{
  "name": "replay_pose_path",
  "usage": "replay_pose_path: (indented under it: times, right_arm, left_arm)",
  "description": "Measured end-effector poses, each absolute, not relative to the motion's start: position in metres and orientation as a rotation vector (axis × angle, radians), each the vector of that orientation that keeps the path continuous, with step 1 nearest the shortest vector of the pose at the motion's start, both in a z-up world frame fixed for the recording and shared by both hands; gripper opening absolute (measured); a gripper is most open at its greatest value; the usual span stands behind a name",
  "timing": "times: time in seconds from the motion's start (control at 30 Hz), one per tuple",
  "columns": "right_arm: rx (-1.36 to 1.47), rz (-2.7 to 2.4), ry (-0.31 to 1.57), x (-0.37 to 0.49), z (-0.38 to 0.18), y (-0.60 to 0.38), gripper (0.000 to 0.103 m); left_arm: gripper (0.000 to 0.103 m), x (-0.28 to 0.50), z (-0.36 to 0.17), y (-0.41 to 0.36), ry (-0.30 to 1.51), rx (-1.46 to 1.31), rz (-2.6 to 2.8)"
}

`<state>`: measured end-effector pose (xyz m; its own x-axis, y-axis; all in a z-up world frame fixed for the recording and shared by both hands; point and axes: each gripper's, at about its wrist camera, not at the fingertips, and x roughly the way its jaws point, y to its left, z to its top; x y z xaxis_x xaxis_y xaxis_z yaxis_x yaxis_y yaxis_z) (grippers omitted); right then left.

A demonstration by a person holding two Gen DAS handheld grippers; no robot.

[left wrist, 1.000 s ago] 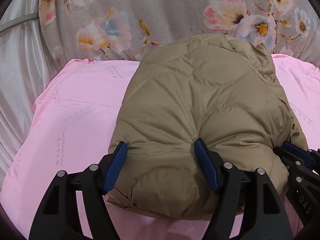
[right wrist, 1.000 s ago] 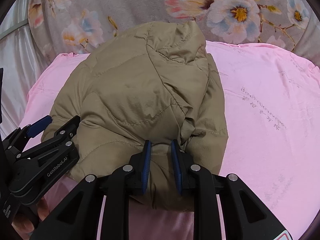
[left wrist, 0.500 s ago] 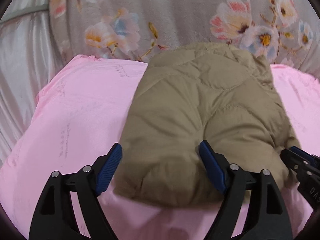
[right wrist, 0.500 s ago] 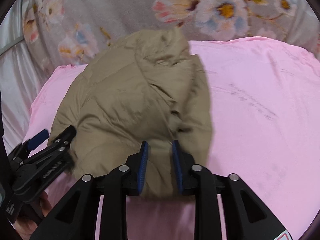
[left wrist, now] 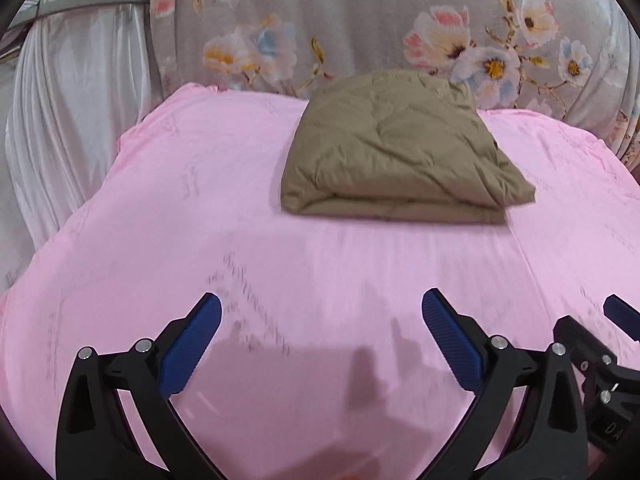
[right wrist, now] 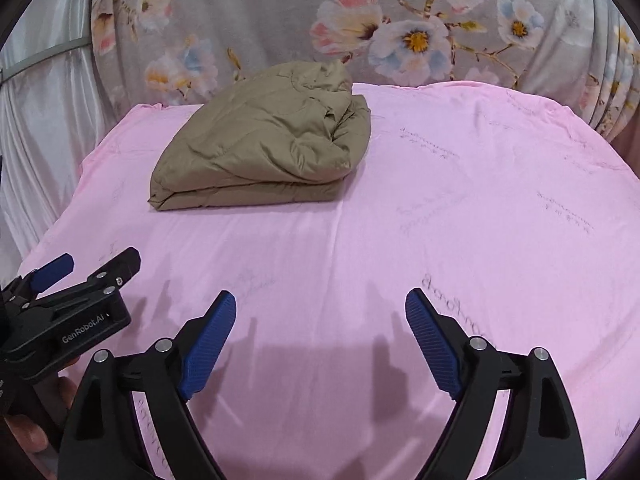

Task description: Fold large clothes

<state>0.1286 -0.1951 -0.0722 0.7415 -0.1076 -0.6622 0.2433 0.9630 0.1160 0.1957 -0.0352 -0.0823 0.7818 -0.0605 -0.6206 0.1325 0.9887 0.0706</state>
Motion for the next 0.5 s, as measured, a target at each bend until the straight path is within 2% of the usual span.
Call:
replay_pose_path:
  times: [0.17,0.5]
  right_arm:
    - [0.154,-0.202,0.677,0.119,-0.069,-0.183,0.086]
    - [0.155,-0.235,0.686,0.120,-0.070,-0.186,0.086]
  left_arm:
    - [0.098,0.170,-0.083,-0.042,0.651,0.136,-0.082]
    - [0.098,0.176,-0.086,-0.041,0.679,0.137,-0.079]
